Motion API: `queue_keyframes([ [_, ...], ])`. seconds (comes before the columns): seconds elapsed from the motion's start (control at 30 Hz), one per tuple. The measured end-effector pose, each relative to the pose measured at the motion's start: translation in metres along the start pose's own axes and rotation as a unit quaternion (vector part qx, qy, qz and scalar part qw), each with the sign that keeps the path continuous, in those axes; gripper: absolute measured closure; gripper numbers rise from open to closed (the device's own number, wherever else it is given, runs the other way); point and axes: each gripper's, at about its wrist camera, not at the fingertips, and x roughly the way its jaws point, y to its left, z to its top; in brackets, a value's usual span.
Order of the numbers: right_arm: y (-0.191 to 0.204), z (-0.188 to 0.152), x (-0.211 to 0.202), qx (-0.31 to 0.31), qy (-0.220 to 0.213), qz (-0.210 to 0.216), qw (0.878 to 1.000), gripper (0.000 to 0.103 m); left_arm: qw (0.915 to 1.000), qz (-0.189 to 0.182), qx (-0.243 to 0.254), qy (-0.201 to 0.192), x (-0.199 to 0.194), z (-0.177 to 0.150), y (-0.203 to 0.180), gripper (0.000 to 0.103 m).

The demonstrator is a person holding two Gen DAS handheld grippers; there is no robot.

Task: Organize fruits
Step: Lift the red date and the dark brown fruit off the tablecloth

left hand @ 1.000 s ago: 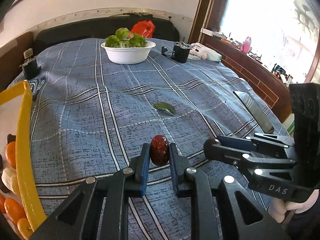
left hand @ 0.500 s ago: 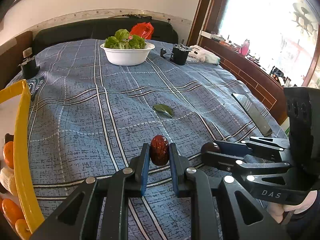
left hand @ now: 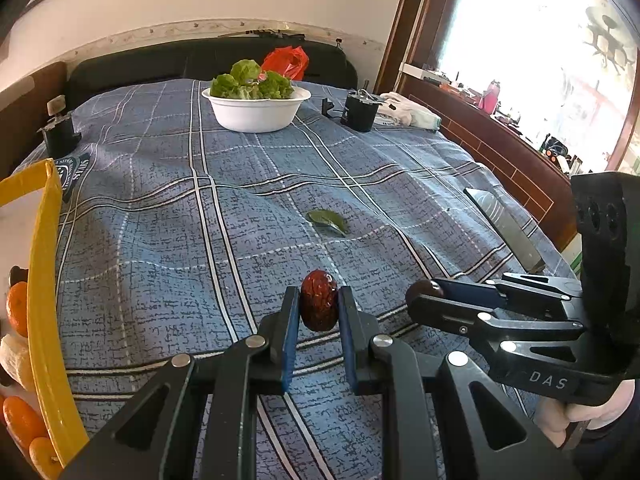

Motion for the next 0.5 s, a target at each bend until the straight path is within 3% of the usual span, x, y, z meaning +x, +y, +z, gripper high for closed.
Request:
queue_keyframes([
  [0.5, 0.0001, 0.0028, -0.0093, 0.005, -0.023, 0.012, 1.000, 0.073, 1.0000, 0.003, -0.001, -0.002, -0.0010, 0.0005, 0.0012, 0.085],
])
